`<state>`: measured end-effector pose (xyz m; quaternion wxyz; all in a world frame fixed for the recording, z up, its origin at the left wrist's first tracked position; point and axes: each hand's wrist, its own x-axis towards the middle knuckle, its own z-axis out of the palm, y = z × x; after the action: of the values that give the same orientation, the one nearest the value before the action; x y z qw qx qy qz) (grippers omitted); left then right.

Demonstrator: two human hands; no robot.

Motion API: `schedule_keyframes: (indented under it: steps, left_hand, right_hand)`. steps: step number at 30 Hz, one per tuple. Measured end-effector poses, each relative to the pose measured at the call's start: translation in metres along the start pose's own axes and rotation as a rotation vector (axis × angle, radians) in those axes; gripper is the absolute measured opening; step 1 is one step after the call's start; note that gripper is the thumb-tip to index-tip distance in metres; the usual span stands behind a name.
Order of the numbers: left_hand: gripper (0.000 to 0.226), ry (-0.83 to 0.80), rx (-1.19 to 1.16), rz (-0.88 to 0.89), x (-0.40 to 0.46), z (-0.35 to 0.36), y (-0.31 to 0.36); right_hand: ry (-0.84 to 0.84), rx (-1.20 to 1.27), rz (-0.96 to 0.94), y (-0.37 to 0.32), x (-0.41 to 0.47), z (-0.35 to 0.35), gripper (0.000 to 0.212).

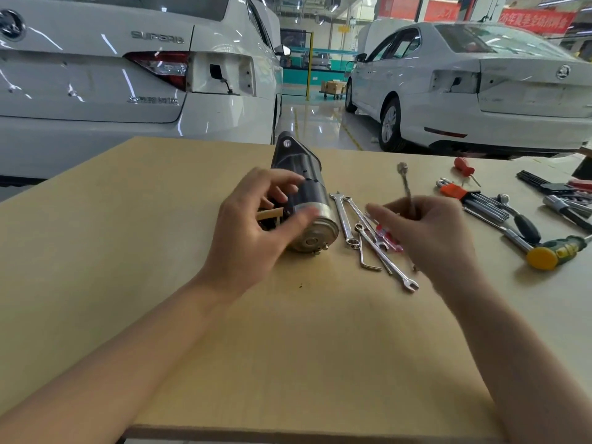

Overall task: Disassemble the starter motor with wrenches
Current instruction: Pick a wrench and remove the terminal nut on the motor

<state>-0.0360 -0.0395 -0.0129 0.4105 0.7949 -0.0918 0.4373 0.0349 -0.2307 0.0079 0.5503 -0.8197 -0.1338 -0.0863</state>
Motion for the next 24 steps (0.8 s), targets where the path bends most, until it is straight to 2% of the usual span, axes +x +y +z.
schedule_keyframes:
  steps: [1, 3, 6, 9, 14, 19, 24]
  left_hand:
    - [0.019, 0.041, 0.006, -0.015, 0.001, -0.001, -0.003]
    - [0.021, 0.107, 0.007, -0.057, 0.004, -0.003, -0.009]
    - [0.030, 0.213, -0.084, -0.160, 0.008, -0.006, -0.016]
    - [0.035, 0.307, -0.138, -0.225, 0.011, -0.009, -0.021]
    - [0.041, 0.373, -0.189, -0.335, 0.014, -0.011, -0.028]
    - [0.033, 0.341, -0.173, -0.476, 0.014, -0.010, -0.034]
    - [0.014, 0.242, -0.230, -0.719, 0.016, -0.009, -0.046]
  right_hand:
    - [0.073, -0.192, -0.040, 0.003, 0.004, -0.006, 0.022]
    - [0.064, -0.383, -0.016, 0.008, 0.009, -0.014, 0.025]
    - [-0.036, -0.481, 0.079, 0.015, 0.010, -0.015, 0.032]
    - [-0.057, -0.550, 0.124, 0.018, 0.011, -0.015, 0.037]
    - [-0.077, -0.666, 0.114, 0.023, 0.011, -0.016, 0.026]
    - [0.039, -0.603, -0.024, 0.016, 0.009, -0.011, 0.022]
    - [0.094, -0.323, -0.061, 0.010, 0.009, -0.005, 0.021]
